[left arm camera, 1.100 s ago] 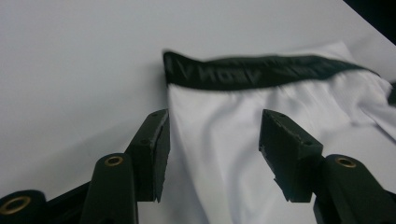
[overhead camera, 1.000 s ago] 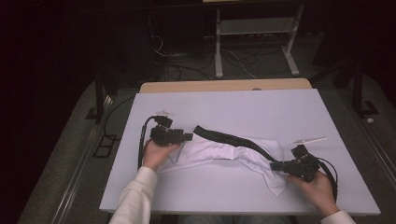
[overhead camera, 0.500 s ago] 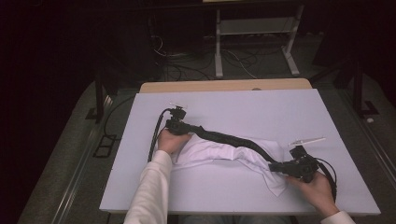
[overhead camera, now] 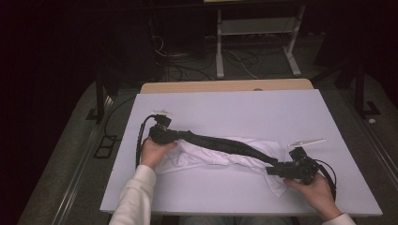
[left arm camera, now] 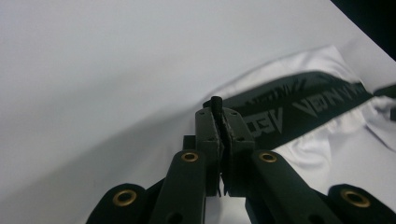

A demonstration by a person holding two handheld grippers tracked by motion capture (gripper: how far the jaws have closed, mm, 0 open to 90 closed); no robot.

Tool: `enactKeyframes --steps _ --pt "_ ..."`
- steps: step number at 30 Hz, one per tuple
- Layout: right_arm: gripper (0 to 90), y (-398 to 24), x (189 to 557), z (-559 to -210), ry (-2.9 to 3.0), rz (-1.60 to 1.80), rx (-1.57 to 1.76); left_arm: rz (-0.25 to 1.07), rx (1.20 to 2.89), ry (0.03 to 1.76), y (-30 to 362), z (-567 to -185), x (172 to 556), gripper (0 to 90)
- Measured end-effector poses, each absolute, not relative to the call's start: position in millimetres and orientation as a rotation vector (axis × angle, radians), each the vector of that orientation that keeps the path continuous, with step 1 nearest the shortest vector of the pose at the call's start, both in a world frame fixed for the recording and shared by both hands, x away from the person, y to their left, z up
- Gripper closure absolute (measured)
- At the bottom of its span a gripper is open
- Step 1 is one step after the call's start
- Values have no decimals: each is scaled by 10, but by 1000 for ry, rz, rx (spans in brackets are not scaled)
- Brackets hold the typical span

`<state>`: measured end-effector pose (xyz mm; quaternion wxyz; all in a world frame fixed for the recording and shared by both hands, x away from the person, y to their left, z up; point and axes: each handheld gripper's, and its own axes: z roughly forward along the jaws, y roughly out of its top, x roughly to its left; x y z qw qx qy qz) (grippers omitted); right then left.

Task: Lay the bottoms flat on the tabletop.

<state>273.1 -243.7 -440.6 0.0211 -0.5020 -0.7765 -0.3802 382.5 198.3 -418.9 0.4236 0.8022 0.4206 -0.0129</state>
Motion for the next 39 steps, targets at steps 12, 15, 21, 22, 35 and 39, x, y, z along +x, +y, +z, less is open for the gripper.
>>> enactKeyframes --steps 12,15,21,22,35,39 --pt "495 -2723 2920 -4353 -2181 -1386 -1705 -59 2014 1066 2157 -4345 3579 859" --pt "496 -2716 2991 -4360 -2161 -1394 -1724 -59 2028 1058 2149 -4354 3556 859" --pt "511 -2645 3137 -4385 -2223 -1333 -1725 -72 2030 1069 2151 -4388 3549 857" --pt "511 -2645 3137 -4385 -2223 -1333 -1725 -73 2031 1070 2152 -4394 3549 857" --pt "529 -2567 3217 -4546 -2232 -1128 -1674 -85 2050 1079 2136 -4437 3551 855" --pt "631 -2570 3243 -4561 -2210 -1144 -1648 -85 2052 1082 2131 -4441 3552 855"
